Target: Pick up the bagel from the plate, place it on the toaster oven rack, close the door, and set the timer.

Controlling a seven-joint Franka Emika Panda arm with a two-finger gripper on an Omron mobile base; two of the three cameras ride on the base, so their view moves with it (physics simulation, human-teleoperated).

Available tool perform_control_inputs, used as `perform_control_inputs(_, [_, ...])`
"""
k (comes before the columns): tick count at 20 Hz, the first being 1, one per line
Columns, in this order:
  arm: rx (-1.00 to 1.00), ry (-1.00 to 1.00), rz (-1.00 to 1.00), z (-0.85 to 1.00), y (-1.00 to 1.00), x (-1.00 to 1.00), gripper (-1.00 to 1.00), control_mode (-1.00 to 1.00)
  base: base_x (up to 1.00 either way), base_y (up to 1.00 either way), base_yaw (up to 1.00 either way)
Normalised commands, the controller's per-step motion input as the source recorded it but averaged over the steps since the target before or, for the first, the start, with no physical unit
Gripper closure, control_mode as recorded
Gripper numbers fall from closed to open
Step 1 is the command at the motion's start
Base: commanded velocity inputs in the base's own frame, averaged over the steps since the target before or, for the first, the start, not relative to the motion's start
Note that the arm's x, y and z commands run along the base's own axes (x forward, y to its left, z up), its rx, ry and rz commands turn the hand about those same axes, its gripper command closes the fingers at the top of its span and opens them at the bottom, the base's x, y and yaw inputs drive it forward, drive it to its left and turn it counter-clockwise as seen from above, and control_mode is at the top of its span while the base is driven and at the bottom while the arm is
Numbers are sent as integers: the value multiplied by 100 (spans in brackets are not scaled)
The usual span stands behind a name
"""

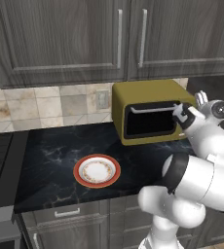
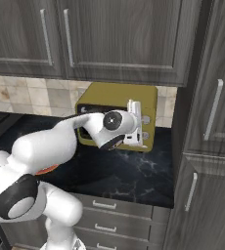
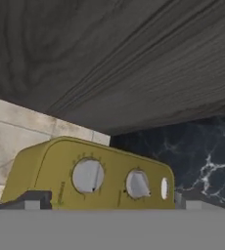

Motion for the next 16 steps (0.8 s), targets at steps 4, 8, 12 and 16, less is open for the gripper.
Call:
perform_control_inputs(4, [-6, 24, 10, 0, -5, -21, -100, -100, 0, 0, 0])
perform_control_inputs(8, [0, 8, 12, 0, 0, -4, -100, -100, 0, 0, 0])
perform_control_inputs(12, [0, 0, 12, -9, 0, -20, -100, -100, 0, 0, 0])
perform_control_inputs(16, [0, 0, 12, -23, -3, -25, -100, -100, 0, 0, 0])
